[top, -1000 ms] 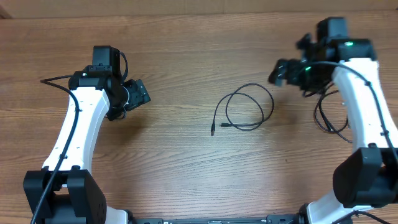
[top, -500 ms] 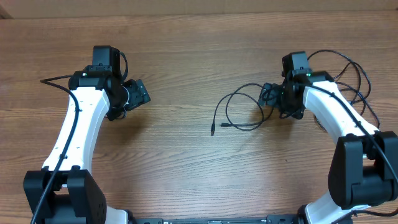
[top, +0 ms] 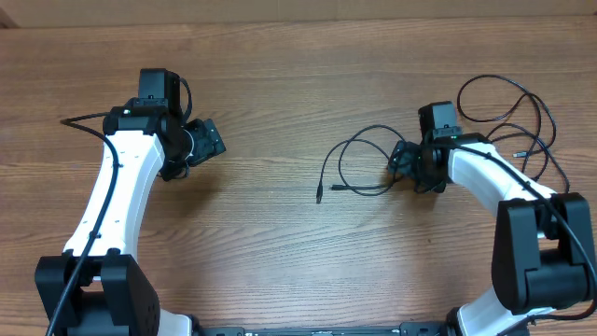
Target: Untangle cables
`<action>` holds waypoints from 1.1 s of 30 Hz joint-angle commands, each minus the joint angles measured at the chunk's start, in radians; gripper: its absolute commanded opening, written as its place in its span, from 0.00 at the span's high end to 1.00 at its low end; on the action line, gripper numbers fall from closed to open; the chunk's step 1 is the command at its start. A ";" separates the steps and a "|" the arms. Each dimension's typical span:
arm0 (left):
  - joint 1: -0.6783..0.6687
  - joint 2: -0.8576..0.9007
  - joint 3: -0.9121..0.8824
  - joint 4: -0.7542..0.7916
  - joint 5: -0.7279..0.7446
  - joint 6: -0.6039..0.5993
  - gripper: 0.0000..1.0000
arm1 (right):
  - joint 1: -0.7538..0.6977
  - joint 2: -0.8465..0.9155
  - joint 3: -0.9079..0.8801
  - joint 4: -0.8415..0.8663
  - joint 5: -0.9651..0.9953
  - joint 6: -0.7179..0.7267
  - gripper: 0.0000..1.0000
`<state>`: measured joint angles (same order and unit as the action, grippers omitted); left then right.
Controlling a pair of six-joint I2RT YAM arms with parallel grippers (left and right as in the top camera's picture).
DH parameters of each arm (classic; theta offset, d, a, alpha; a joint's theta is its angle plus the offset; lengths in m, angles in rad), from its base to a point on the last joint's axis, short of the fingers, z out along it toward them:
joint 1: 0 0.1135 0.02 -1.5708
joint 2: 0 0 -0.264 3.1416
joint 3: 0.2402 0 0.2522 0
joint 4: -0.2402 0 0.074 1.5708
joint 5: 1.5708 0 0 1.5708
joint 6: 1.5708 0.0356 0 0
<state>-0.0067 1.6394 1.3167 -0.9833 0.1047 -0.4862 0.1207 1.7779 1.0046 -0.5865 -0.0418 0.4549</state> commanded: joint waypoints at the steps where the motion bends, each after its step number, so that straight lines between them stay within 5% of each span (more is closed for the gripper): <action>1: 0.000 -0.005 0.023 0.000 0.008 0.016 0.16 | 0.036 0.003 -0.023 0.030 -0.010 0.009 0.23; 9: 0.000 -0.005 0.023 0.000 0.008 0.016 0.16 | 0.113 0.003 -0.024 0.048 0.015 0.010 0.30; 13: 0.000 -0.005 0.023 0.000 0.008 0.016 0.16 | 0.113 0.003 -0.024 0.051 0.014 0.010 0.43; 18: 0.000 -0.005 0.023 0.000 0.008 0.016 0.17 | 0.114 0.003 -0.023 0.069 -0.013 0.010 0.48; 22: 0.000 -0.005 0.023 0.000 0.008 0.016 0.16 | 0.114 0.003 -0.022 0.081 -0.016 0.018 0.66; 33: 0.000 -0.005 0.023 -0.001 0.019 0.016 0.17 | 0.114 0.003 -0.023 0.103 -0.011 0.021 0.86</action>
<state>-0.0067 1.6394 1.3167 -0.9836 0.1051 -0.4862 0.2359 1.7779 0.9890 -0.4896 -0.0494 0.4725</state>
